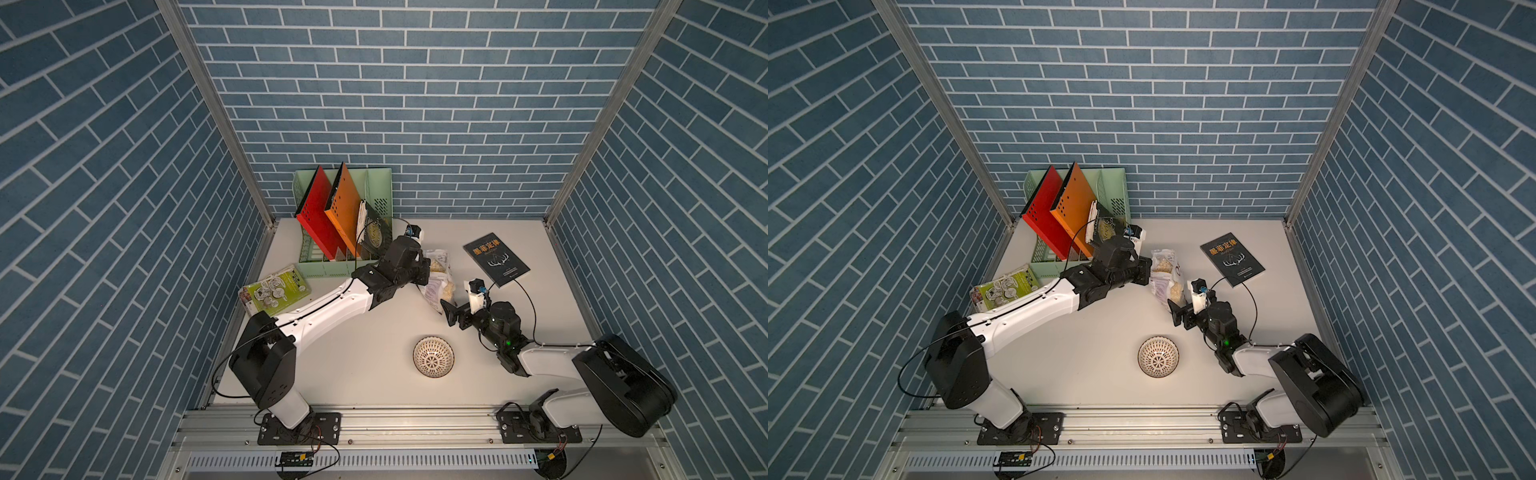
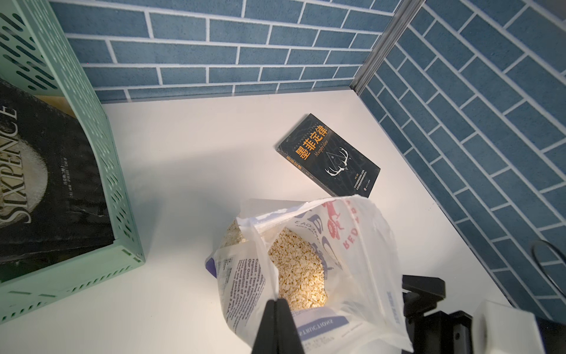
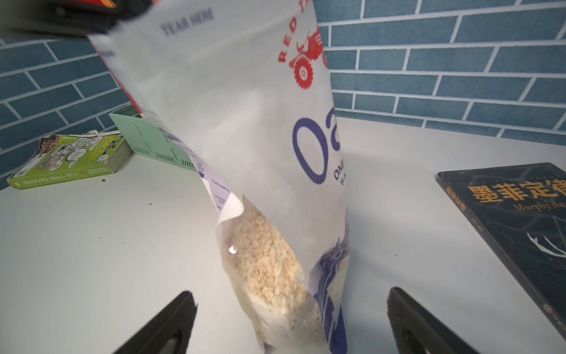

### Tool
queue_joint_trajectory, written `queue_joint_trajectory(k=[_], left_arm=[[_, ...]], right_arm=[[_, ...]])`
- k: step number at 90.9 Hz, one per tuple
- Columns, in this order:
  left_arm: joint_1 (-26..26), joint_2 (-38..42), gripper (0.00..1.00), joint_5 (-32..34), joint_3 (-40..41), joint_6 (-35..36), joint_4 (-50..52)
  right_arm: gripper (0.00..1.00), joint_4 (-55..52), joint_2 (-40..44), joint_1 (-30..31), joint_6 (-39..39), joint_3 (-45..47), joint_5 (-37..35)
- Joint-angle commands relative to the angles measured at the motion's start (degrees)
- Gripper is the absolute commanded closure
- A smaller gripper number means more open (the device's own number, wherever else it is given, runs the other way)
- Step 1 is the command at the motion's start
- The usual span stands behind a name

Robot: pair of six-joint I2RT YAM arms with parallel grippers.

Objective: Pour the oats into the breakfast bowl
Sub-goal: Pick up the oats bag from the center of the board.

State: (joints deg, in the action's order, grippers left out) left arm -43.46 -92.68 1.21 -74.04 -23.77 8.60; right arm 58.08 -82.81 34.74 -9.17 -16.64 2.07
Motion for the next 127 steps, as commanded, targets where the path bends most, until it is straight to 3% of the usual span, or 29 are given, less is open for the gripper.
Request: queue_joint_trajectory(k=[1,29,62,77,91,116,127], left_arm=[[0.0,-0.5,1.00,-0.1,-0.9,-0.1,0.5],[-0.1,-0.5,1.00,-0.1,-0.6,-0.3,-0.5],[-0.2,-1.3,1.00,-0.1,-0.8,-0.3,-0.3],[-0.2,-1.4,1.00,0.1,-0.8,-0.3,-0.3],[-0.2,-1.7,1.00,0.2,-0.8,-0.4,-0.3],[-0.3,1.7,0.99,4.2,1.2,-0.6,-1.0],[-0.3,6.7,0.86,6.9,4.6,-0.5,-2.5]], right_arm=[[0.00,6.6,-4.2,0.3,-1.5,-2.2,-0.4],[0.05,7.4,-13.4,0.3,-3.2,-8.1,2.0],[0.05,11.4,-20.8,0.3,-5.0,-8.2,4.1],[0.11,11.6,-23.3,0.3,-5.2,-9.1,5.3],[0.25,10.7,-25.3,0.3,-5.4,-10.6,6.8],[0.71,7.0,-22.9,0.1,-3.3,-11.5,8.4],[0.89,3.2,-19.3,-1.5,-1.2,-11.9,10.2]])
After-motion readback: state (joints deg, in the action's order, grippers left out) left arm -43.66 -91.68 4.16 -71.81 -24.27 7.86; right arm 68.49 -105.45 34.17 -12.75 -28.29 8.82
